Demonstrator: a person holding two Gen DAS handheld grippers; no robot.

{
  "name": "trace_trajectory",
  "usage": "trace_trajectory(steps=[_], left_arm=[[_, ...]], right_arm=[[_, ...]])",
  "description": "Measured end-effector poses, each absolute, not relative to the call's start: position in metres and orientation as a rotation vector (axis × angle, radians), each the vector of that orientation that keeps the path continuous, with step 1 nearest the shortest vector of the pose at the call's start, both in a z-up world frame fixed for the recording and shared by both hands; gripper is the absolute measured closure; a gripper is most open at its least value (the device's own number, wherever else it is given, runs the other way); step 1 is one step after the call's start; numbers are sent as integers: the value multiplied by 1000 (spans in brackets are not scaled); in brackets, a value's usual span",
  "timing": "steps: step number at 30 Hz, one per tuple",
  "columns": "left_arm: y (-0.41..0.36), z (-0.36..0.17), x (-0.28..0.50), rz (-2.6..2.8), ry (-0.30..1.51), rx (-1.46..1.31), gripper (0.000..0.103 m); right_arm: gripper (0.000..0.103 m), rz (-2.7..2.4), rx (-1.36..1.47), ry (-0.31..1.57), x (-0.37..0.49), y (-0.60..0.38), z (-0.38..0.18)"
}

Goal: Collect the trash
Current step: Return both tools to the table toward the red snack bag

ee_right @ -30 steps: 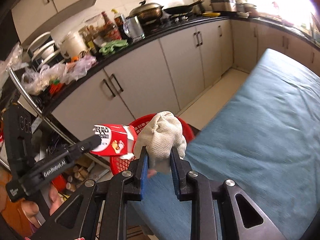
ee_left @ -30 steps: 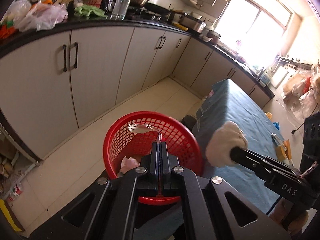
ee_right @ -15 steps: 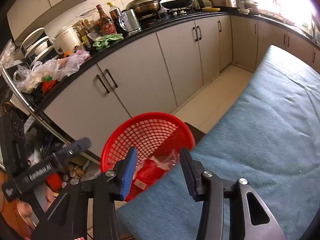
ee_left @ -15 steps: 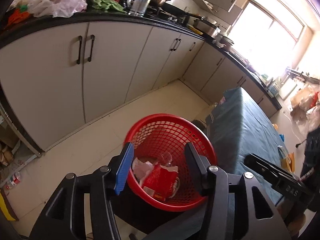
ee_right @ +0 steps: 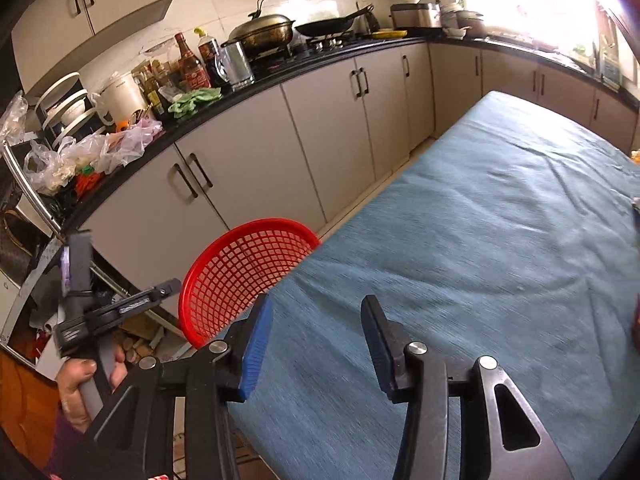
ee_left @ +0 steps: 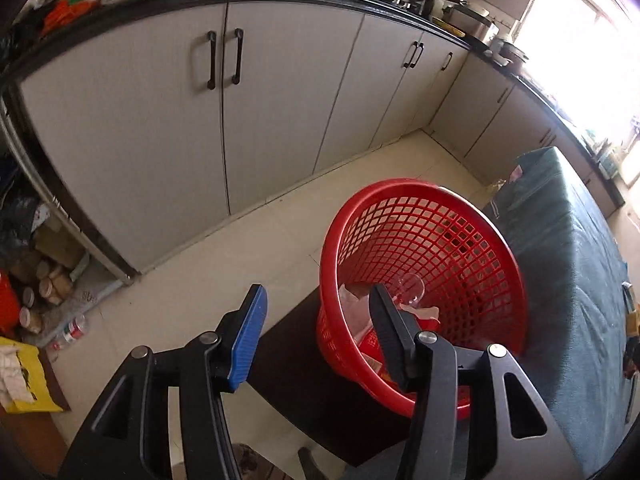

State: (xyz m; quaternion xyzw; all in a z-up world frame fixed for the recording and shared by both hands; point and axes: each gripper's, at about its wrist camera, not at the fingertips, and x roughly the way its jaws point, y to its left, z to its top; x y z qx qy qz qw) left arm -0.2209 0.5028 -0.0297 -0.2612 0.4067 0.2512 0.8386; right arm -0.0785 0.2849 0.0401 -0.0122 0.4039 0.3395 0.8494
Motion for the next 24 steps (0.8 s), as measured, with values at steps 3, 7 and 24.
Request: trace_trajectory(steps=[3, 7, 24], left_arm=[[497, -20, -225, 520, 836, -548, 51], [477, 2, -223, 482, 818, -502, 51], [304, 77, -178, 127, 736, -297, 28]], right_arm=[[49, 687, -29, 844, -88, 270, 40], [48, 665, -1, 858, -94, 249, 36], [41, 408, 233, 844, -104, 68, 27]])
